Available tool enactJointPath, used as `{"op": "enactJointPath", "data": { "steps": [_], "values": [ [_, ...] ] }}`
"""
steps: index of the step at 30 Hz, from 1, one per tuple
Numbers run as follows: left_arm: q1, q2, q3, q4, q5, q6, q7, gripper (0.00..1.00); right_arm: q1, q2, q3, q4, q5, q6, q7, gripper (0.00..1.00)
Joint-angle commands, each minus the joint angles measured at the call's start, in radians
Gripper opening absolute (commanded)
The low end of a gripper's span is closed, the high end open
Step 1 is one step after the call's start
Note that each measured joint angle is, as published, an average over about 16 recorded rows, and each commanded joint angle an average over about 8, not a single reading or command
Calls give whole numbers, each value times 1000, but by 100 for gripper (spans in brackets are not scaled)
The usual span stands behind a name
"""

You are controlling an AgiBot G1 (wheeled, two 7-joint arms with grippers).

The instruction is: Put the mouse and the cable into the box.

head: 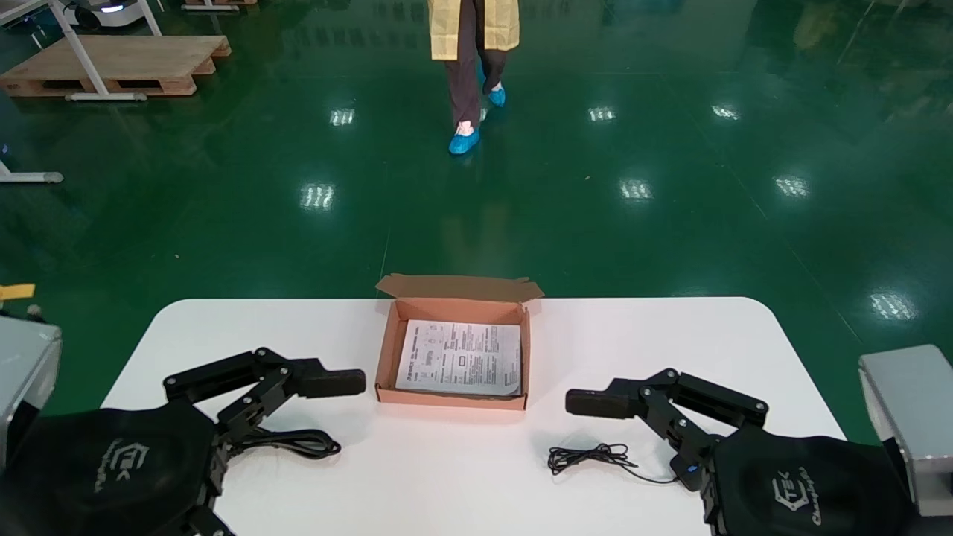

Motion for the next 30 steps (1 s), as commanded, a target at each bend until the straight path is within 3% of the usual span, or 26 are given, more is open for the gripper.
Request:
{"op": "enactJointPath", "data": {
  "steps": [1, 30],
  "values": [
    [0, 0, 0, 0, 0, 0, 0, 100, 0, 0, 0, 0, 0, 0, 0, 100],
    [0, 0, 0, 0, 0, 0, 0, 100, 0, 0, 0, 0, 0, 0, 0, 100]
  ]
}}
